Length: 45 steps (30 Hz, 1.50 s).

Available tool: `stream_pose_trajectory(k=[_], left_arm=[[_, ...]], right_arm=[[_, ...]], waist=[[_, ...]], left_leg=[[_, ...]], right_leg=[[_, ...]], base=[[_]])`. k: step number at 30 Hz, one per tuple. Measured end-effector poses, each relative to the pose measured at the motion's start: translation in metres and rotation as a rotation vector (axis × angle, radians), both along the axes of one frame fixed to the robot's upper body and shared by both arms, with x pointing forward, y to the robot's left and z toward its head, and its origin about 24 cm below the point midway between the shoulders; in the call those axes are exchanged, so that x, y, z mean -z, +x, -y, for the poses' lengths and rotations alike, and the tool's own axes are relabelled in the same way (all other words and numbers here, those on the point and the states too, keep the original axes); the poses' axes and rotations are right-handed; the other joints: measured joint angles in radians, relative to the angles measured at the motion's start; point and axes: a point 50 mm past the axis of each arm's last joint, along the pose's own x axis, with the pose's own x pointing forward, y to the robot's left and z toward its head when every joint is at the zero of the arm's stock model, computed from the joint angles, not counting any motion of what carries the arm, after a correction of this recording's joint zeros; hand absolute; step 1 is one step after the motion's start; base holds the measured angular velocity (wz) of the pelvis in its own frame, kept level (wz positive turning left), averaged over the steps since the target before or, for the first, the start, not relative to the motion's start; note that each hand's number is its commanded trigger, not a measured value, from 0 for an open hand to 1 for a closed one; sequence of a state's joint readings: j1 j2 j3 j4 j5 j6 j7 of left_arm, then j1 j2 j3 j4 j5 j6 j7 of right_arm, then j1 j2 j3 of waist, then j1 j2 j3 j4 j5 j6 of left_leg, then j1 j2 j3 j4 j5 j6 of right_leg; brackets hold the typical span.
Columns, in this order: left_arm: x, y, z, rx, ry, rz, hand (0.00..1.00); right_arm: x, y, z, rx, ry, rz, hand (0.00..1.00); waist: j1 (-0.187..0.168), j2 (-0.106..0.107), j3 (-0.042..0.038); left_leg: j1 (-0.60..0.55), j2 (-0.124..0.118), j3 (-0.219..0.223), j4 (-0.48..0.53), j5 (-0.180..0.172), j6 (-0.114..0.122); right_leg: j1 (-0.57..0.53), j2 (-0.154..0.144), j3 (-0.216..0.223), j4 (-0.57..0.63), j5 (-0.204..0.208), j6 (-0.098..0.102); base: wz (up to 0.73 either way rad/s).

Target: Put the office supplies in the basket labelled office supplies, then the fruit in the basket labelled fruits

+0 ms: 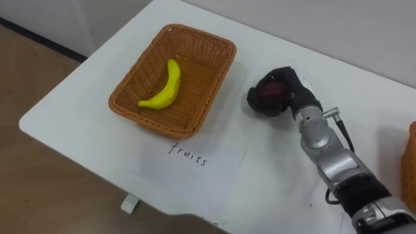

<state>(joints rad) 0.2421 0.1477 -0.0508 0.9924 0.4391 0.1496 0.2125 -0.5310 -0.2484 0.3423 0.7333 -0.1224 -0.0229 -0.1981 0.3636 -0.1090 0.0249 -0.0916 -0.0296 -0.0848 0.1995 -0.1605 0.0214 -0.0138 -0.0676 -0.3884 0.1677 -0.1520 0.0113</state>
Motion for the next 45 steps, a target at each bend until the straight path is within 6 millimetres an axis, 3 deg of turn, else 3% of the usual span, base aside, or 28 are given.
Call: stream_pose_trajectory(k=[13, 19, 25, 35, 45], left_arm=[[-0.001, 0.007, -0.002, -0.029, -0.015, 0.04, 0.0], [-0.002, 0.005, -0.009, -0.068, 0.001, 0.043, 0.0], [-0.002, 0.002, -0.009, -0.07, 0.005, 0.039, 0.0], [-0.002, -0.004, -0.01, -0.095, 0.008, 0.031, 0.0], [-0.003, -0.003, -0.011, -0.099, 0.011, 0.036, 0.0]], right_arm=[[0.0, 0.0, -0.005, -0.085, -0.06, -0.03, 1.0], [-0.013, 0.0, -0.013, -0.121, -0.056, 0.031, 1.0], [-0.014, -0.003, -0.015, -0.132, -0.049, 0.047, 1.0], [-0.017, -0.005, -0.008, -0.099, -0.007, 0.064, 1.0], [-0.024, -0.004, -0.008, -0.09, 0.049, 0.087, 1.0]], waist=[[-0.009, -0.008, -0.0039], [-0.024, -0.01, -0.005], [-0.036, -0.01, -0.0108], [-0.062, 0.02, -0.0184], [-0.063, 0.017, -0.0201]], left_leg=[[0.037, 0.0, 0.001, -0.004, 0.0, 0.0], [0.077, 0.0, 0.001, -0.01, 0.0, 0.0], [0.086, 0.0, 0.002, -0.007, 0.0, 0.0], [0.119, 0.002, 0.02, -0.014, 0.0, 0.001], [0.127, 0.004, 0.029, -0.019, 0.0, 0.001]], right_leg=[[0.031, 0.001, 0.029, -0.001, 0.0, 0.0], [0.068, 0.002, 0.029, -0.002, 0.0, 0.0], [0.078, 0.001, 0.029, 0.0, 0.0, 0.0], [0.101, 0.002, 0.04, 0.0, 0.0, 0.0], [0.101, 0.003, 0.061, 0.002, 0.0, -0.001]], base=[[-0.01], [0.0], [-0.01], [-0.04], [-0.04]])
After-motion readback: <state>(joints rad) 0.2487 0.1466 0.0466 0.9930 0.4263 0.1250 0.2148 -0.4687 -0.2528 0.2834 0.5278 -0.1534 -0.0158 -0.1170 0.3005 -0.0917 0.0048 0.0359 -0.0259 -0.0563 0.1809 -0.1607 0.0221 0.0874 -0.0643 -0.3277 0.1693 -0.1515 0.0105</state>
